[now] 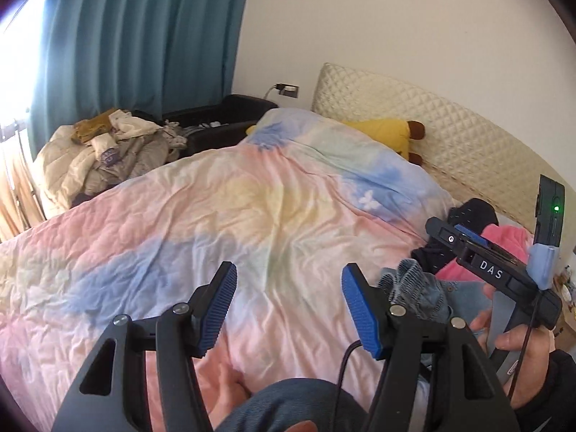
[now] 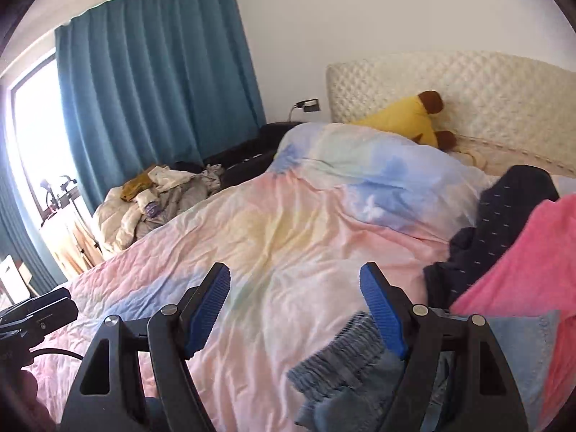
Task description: Fold clothes
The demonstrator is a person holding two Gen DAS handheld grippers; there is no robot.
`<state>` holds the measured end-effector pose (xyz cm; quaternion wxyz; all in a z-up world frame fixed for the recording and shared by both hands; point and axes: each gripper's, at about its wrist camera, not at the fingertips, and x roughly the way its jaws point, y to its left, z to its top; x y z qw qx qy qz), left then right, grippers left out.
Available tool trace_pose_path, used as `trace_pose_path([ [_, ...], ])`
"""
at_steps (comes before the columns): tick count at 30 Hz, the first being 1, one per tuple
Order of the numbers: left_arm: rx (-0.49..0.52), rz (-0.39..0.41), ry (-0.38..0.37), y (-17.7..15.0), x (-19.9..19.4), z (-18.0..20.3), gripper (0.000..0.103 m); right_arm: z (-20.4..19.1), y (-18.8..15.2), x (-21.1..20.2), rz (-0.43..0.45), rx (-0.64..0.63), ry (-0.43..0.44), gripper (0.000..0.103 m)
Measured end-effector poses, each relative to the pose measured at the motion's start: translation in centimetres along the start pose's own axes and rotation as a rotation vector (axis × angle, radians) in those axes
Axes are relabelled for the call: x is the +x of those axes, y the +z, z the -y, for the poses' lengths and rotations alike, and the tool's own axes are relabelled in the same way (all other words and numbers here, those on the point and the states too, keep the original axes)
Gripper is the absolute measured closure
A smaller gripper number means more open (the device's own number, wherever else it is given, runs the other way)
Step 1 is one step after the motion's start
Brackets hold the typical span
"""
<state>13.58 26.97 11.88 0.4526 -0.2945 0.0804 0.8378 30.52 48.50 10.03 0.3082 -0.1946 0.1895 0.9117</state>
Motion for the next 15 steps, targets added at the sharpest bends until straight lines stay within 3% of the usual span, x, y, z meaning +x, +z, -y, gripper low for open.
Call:
trace_pose_path([
  [15, -0.160, 0.014, 0.348, -3.3, -6.2, -15.2, 0.040, -19.4, -2.0, 5.5, -0.056, -0.198, 0.314, 0.027],
])
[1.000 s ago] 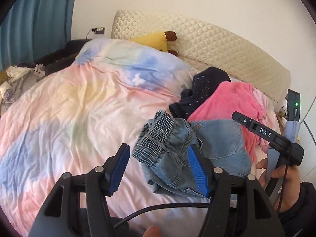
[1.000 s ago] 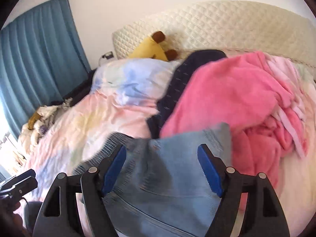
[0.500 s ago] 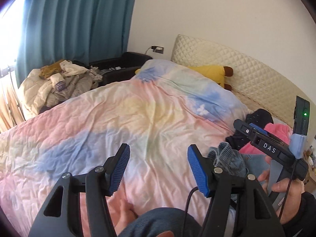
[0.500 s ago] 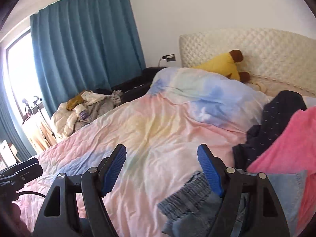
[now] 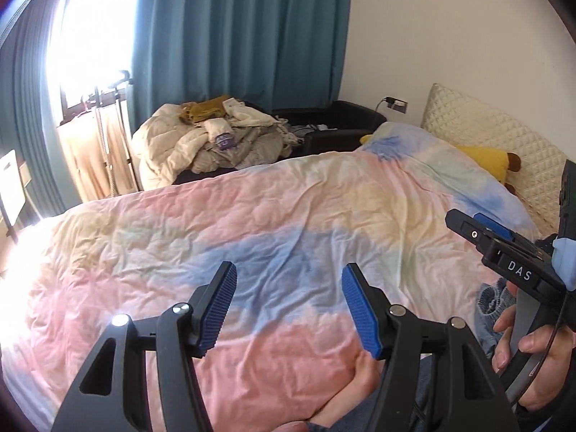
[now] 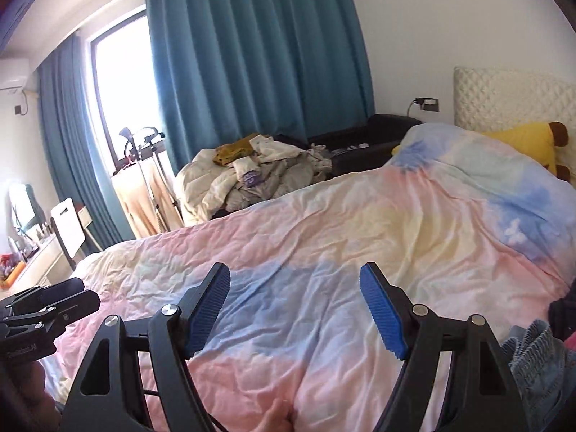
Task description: Fold clothes
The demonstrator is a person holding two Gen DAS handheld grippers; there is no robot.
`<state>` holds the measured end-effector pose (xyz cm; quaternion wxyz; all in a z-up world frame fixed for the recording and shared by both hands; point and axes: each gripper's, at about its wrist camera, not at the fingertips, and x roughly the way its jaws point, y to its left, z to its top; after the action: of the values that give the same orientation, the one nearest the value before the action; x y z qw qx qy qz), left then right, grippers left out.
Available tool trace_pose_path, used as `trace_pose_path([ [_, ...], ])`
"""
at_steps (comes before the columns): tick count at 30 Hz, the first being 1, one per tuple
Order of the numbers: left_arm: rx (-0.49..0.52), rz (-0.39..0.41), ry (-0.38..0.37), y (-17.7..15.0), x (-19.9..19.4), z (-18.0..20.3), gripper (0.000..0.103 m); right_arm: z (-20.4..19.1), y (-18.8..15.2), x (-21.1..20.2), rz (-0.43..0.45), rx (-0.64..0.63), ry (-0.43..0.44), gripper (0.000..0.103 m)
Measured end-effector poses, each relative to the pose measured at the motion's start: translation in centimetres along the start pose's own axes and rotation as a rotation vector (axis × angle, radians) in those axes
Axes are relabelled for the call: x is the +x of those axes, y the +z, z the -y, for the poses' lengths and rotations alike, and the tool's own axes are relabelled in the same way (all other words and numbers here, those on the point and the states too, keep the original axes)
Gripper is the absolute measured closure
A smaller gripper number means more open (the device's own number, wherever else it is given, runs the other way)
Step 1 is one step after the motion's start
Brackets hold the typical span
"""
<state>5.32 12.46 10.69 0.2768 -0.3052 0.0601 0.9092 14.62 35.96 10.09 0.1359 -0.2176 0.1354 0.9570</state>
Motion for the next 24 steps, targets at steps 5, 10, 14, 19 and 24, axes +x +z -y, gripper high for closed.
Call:
trace_pose_path([
  [5, -0.028, 0.015, 0.108, -1.2, -0.2, -4.7, 0.040, -5.2, -0.1, 2.9, -0.016, -0.055, 0.077, 0.027],
  [10, -0.089, -0.014, 0.160, -3.5, 0.6, -9.2, 0.040, -9.7, -1.4, 5.7, -0.040, -0.101, 0.133, 0.027],
  [14, -0.133, -0.002, 0.202, -4.6, 1.2, -12.0, 0.040, -12.6, -2.6, 7.8, -0.062, -0.135, 0.172, 0.027],
  [19, -0.206, 0.026, 0.251, -5.6, 2.2, -15.2, 0.040, -15.7, -3.8, 10.0, -0.060, -0.216, 0.194, 0.027],
  [24, -0.267, 0.035, 0.278, -6.6, 3.3, -17.6, 0.040, -17.1, -5.2, 12.0, -0.060, -0.274, 0.205, 0.027],
])
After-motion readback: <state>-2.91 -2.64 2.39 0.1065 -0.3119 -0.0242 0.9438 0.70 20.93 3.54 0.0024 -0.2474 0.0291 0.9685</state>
